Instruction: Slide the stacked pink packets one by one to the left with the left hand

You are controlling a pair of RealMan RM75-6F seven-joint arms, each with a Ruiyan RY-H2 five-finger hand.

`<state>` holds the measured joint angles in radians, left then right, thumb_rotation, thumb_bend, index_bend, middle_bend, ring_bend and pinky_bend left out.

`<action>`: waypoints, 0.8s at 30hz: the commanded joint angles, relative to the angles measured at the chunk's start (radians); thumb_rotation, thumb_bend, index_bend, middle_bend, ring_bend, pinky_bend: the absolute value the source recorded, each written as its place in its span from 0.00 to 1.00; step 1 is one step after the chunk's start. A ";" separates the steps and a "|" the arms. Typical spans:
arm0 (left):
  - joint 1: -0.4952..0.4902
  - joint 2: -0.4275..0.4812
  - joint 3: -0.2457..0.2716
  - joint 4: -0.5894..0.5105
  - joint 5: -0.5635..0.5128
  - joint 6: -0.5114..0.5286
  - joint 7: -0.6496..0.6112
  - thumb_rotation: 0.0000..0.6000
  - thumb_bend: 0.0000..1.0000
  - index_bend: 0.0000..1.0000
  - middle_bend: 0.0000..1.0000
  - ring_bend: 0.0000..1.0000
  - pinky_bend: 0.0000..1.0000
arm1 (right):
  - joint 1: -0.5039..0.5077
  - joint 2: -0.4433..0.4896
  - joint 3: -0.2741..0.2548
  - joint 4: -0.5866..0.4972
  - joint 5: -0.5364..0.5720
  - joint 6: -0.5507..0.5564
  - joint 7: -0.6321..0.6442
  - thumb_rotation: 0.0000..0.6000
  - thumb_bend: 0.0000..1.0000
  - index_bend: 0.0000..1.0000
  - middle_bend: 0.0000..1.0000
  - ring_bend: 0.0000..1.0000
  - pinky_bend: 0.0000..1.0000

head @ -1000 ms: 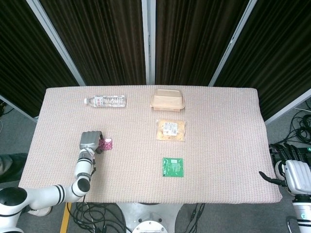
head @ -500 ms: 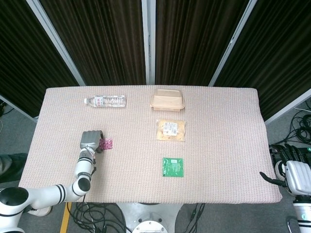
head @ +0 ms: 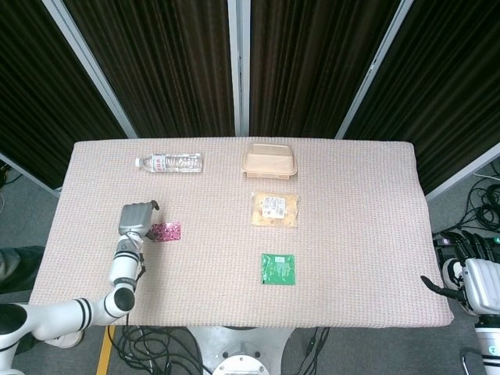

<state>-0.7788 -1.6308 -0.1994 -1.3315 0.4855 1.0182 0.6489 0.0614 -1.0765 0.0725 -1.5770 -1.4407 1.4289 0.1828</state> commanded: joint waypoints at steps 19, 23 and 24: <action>0.417 0.309 0.212 -0.138 0.686 0.446 -0.396 1.00 0.24 0.35 0.33 0.23 0.35 | -0.009 -0.029 -0.002 0.061 -0.057 0.055 0.074 0.79 0.05 0.16 0.15 0.03 0.00; 0.471 0.338 0.232 -0.206 0.705 0.490 -0.367 1.00 0.23 0.35 0.33 0.23 0.35 | -0.010 -0.033 -0.002 0.066 -0.050 0.051 0.069 0.78 0.06 0.16 0.15 0.03 0.00; 0.486 0.345 0.234 -0.226 0.704 0.500 -0.356 1.00 0.23 0.35 0.33 0.23 0.35 | -0.010 -0.035 -0.002 0.066 -0.047 0.049 0.066 0.77 0.06 0.16 0.15 0.03 0.00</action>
<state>-0.3156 -1.3043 0.0218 -1.5261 1.1813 1.4955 0.2749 0.0516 -1.1108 0.0706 -1.5114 -1.4888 1.4788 0.2503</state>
